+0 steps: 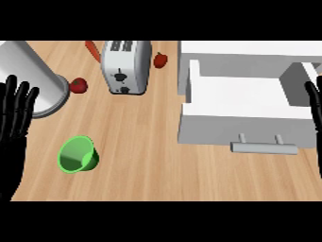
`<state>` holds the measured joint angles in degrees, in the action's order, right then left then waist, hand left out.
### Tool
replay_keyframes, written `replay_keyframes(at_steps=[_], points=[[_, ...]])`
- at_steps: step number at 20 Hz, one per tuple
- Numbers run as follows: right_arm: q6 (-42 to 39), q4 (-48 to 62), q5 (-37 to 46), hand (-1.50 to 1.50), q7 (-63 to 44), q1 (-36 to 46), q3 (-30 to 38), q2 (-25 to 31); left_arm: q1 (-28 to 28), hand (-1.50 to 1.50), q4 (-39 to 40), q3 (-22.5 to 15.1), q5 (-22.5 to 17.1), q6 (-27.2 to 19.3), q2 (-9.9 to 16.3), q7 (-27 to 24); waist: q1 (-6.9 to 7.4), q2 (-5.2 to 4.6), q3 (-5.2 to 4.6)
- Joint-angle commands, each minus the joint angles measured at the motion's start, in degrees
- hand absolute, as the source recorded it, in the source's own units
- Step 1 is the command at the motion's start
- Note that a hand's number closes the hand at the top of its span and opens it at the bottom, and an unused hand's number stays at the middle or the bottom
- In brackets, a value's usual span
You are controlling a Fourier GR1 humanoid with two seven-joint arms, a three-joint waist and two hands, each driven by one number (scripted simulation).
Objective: Pick up the cup, place it into the drawer and close the drawer
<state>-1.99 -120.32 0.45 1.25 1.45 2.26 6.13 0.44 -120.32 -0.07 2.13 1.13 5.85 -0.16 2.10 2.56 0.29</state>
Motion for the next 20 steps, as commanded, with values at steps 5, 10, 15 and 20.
replay_keyframes(at_steps=[5,10,15,20], points=[[0.88,3.4,0.01,-1.5,-4.06,4.86,-1.67,-1.43,9.88,-1.5,-4.92,3.75,-9.81,8.87,2.39,-6.85,-1.3,-2.5,-0.34],[-2.84,1.81,-8.55,-1.5,-8.51,1.81,-1.11,-1.41,7.24,-1.5,-0.18,3.66,-19.45,8.38,-0.95,0.91,-1.93,-2.53,-0.3],[-3.13,4.65,-6.83,-1.5,-6.47,3.27,-1.67,-1.94,5.47,-1.5,-0.74,3.85,-18.78,7.32,-1.5,3.1,-1.98,-2.55,-0.29],[-0.67,-3.71,-6.19,-1.5,-13.48,1.89,-4.19,-3.27,7.67,-1.5,-0.32,4.18,-20.03,9.43,-1.99,1.26,-2.04,-2.49,-0.3]])
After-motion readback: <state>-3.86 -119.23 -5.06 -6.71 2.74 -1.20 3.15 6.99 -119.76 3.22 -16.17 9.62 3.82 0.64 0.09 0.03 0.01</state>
